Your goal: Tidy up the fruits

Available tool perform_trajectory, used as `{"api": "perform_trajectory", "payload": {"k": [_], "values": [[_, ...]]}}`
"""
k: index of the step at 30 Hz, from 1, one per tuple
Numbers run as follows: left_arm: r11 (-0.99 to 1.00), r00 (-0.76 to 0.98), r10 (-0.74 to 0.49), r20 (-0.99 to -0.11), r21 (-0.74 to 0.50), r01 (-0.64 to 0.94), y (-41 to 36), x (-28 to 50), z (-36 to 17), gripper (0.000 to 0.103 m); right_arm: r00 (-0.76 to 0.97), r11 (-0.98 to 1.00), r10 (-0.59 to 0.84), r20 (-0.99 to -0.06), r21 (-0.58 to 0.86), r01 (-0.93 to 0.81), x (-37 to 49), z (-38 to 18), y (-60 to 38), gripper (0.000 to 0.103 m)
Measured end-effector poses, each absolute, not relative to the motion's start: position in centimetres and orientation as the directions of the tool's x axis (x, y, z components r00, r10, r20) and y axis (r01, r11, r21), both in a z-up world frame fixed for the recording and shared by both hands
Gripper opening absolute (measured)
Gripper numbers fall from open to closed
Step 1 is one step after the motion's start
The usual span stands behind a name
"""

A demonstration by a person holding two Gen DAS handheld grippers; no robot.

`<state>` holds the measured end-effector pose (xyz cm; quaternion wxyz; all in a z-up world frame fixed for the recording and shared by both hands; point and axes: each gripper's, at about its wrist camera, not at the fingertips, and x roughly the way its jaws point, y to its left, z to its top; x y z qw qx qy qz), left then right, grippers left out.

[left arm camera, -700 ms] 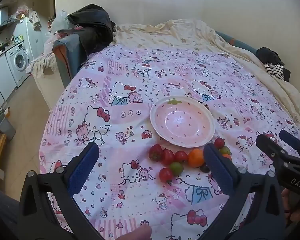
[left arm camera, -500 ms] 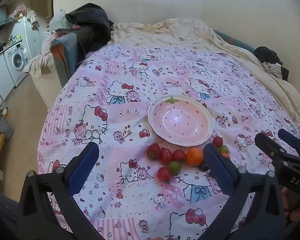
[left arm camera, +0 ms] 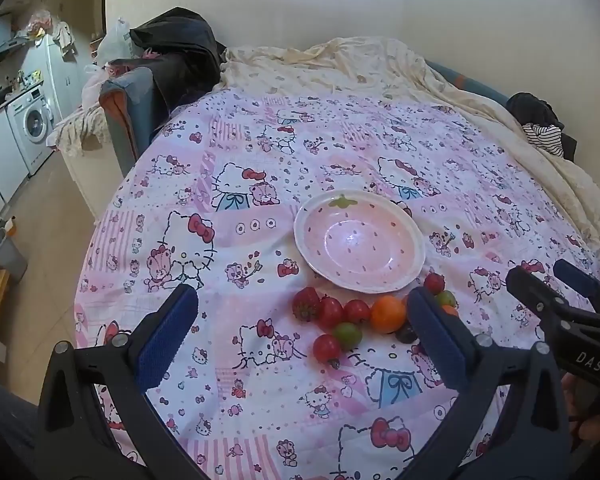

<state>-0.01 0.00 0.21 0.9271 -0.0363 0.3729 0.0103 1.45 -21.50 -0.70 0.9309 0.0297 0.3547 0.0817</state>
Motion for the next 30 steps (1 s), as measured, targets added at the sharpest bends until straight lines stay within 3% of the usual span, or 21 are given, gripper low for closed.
{"api": "perform_trajectory", "payload": {"k": [30], "values": [[0.997, 0.717, -0.007, -0.697, -0.063, -0.052, 0.13, 0.11, 0.08, 0.103, 0.734, 0.985, 0.174, -0.657, 0.118, -0.128, 1.5, -0.66, -21.67, 0.103]]}}
